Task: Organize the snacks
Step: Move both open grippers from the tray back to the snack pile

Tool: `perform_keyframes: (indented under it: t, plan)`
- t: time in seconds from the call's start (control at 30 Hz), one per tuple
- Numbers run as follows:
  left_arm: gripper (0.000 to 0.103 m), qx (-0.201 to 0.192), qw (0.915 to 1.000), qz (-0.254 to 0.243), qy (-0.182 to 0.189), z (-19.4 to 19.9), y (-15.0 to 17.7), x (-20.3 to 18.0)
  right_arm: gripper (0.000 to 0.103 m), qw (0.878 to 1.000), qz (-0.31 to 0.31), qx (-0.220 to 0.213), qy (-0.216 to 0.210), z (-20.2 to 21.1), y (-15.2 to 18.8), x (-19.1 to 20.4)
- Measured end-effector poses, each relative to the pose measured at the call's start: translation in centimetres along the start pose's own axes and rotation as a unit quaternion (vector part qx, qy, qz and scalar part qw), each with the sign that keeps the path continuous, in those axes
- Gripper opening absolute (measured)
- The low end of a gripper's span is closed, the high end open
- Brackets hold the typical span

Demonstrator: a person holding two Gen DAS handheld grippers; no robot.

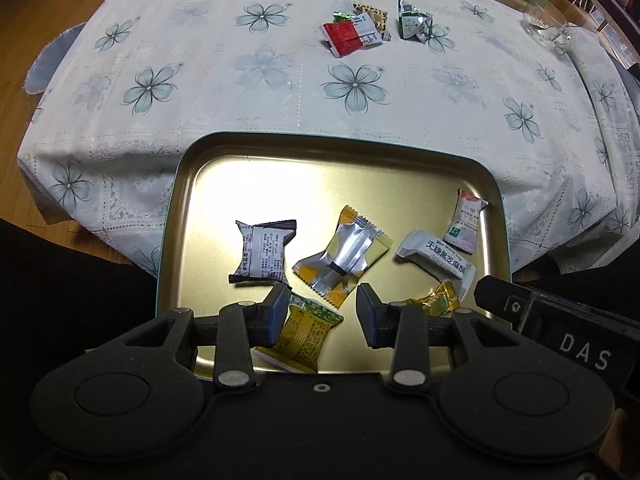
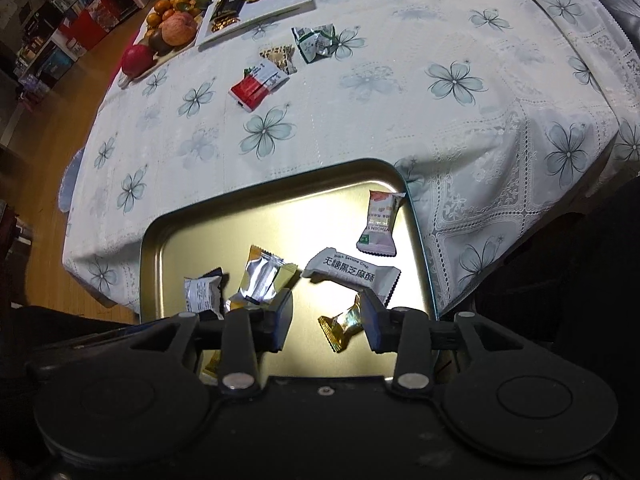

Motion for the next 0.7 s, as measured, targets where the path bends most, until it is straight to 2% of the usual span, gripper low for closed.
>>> perform_keyframes:
  t: [0.17, 0.4, 0.7]
  plan:
    - [0.047, 0.034, 0.9994, -0.003, 0.007, -0.9, 0.3, 0.7, 0.046, 0.998, 0.029, 0.050, 0.009, -1.7, 0.6, 0.7]
    - [0.047, 0.060, 0.9976, -0.033, -0.006, -1.9, -0.1, 1.3, 0.047, 0.990, 0.066, 0.119, 0.030, -4.2, 1.0, 1.5]
    - [0.047, 0.084, 0.9936, -0.072, -0.020, -2.7, -2.5, 1.9, 0.049, 0.980, 0.073, 0.175, 0.054, -6.4, -1.2, 2.0]
Point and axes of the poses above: each gripper's, at about its wrist camera, not at the fingertips, and z roughly against the way its jaws point, x to its left, y to its underside, the point moved 5 cm from there along -z, roughly the way its jaws point, and after that the axes turned 4 degrees about -z, right-handed, at the moved point
